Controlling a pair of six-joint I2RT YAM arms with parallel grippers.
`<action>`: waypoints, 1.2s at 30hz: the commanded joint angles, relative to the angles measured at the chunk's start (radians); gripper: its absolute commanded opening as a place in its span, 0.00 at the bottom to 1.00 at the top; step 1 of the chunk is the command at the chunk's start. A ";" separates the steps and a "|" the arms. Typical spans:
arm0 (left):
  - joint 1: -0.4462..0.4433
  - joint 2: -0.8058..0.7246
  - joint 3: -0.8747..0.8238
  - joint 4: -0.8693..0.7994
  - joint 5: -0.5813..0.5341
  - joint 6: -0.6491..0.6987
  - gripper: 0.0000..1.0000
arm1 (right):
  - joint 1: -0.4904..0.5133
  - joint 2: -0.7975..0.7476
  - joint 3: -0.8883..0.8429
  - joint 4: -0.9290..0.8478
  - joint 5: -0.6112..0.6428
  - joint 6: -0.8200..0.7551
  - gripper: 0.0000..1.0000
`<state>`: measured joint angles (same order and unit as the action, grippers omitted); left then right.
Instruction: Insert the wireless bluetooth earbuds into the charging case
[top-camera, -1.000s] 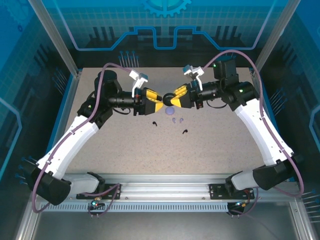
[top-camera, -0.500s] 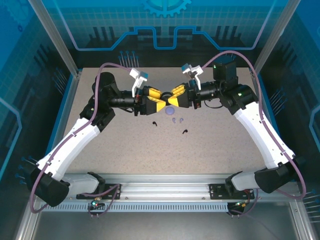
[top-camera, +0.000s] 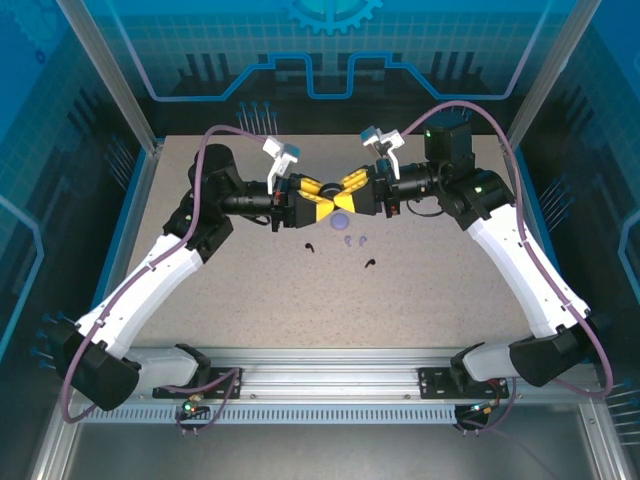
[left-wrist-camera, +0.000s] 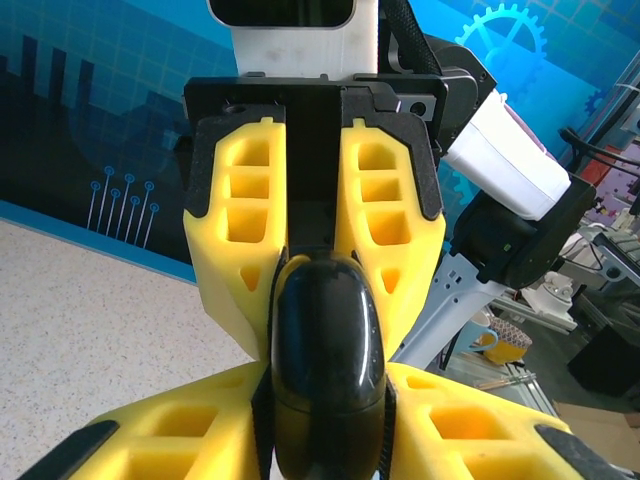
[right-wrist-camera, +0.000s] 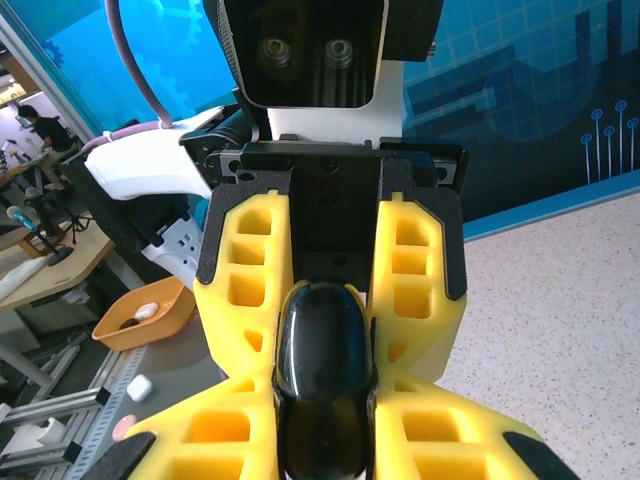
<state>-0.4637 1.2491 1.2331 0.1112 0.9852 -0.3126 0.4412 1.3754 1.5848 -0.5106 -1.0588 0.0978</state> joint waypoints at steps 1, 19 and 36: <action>-0.012 0.003 0.019 0.033 0.017 0.009 0.32 | 0.019 -0.001 0.021 0.030 0.009 0.013 0.15; -0.015 -0.004 0.032 -0.075 -0.076 0.100 0.11 | 0.025 -0.007 0.060 -0.137 0.107 -0.103 0.39; -0.015 0.042 0.092 -0.209 0.093 0.371 0.13 | -0.028 -0.008 0.135 -0.368 0.058 -0.283 0.49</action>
<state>-0.4709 1.2774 1.2816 -0.0750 1.0183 0.0109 0.4225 1.3712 1.6871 -0.8116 -0.9585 -0.1368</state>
